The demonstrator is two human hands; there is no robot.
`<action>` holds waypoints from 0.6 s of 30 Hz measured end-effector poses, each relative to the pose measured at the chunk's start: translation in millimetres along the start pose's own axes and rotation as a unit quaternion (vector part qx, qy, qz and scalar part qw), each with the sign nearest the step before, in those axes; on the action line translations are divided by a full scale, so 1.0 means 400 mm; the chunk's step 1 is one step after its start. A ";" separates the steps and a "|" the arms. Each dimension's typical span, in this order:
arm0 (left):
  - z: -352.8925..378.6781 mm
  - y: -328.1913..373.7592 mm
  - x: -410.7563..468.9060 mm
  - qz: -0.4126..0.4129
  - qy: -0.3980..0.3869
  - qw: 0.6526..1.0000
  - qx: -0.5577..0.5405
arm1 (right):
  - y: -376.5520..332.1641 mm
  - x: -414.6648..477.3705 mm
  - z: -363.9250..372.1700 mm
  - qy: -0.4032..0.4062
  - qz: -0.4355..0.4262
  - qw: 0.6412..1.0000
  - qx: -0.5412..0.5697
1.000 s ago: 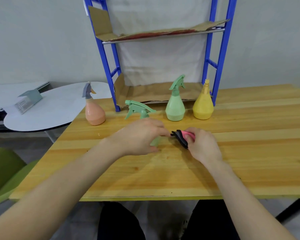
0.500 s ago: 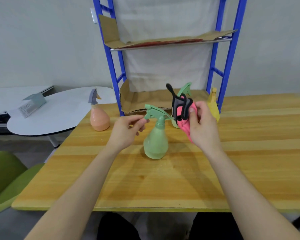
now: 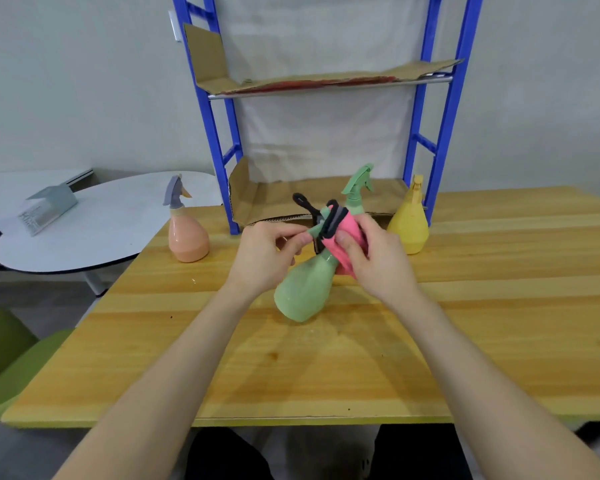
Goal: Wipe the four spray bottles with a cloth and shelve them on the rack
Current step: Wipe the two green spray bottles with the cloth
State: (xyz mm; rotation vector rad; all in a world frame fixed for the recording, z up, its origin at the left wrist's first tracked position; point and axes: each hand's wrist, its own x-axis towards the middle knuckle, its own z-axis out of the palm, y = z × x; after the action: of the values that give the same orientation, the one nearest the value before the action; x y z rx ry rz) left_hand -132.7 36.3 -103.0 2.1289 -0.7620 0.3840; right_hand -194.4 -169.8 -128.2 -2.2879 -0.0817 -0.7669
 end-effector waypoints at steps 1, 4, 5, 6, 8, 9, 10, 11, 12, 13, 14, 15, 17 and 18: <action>0.003 0.000 -0.004 0.002 0.002 1.000 0.008 | 0.015 -0.019 0.008 -0.003 0.012 1.000 -0.004; 0.014 -0.004 -0.025 -0.005 0.008 1.000 0.005 | 0.026 -0.061 0.023 -0.008 0.014 1.000 0.002; 0.012 -0.001 -0.029 -0.006 0.012 1.000 -0.005 | 0.016 -0.056 0.018 0.005 0.004 1.000 0.025; 0.008 0.005 -0.027 0.000 0.013 1.000 -0.009 | -0.002 -0.041 0.011 0.019 -0.011 0.998 0.052; 0.001 0.016 -0.017 0.028 0.008 1.000 0.005 | -0.042 0.001 -0.013 0.014 -0.043 0.996 0.078; -0.003 0.023 -0.013 0.041 0.005 0.999 0.007 | -0.056 0.019 -0.023 0.010 -0.058 0.995 0.076; -0.003 0.029 -0.009 0.047 0.006 0.999 0.001 | -0.064 0.033 -0.027 0.018 -0.067 0.995 0.064; -0.001 0.033 -0.009 0.047 0.010 0.999 -0.008 | -0.065 0.039 -0.026 0.034 -0.070 0.996 0.046; 0.004 0.034 -0.011 0.045 0.017 0.999 -0.015 | -0.062 0.040 -0.021 0.052 -0.066 0.996 0.031; 0.011 0.032 -0.016 0.038 0.023 0.999 -0.022 | -0.057 0.037 -0.014 0.071 -0.053 0.996 0.027; 0.018 0.030 -0.022 0.029 0.025 0.999 -0.031 | -0.052 0.031 -0.008 0.091 -0.032 0.994 0.042; 0.024 0.029 -0.029 0.019 0.024 0.999 -0.039 | -0.048 0.027 -0.005 0.108 -0.013 0.992 0.058; 0.029 0.026 -0.037 0.003 0.025 0.999 -0.047 | -0.040 0.015 -0.005 0.093 -0.005 0.992 0.090; 0.027 0.025 -0.038 -0.008 0.030 0.998 -0.055 | -0.036 0.006 -0.005 0.067 -0.012 0.992 0.110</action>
State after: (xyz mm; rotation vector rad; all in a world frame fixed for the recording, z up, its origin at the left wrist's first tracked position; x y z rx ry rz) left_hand -150.8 29.0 -111.4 2.0101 -0.7154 0.3876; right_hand -197.2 -160.9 -116.8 -2.0254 -0.1256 -0.8776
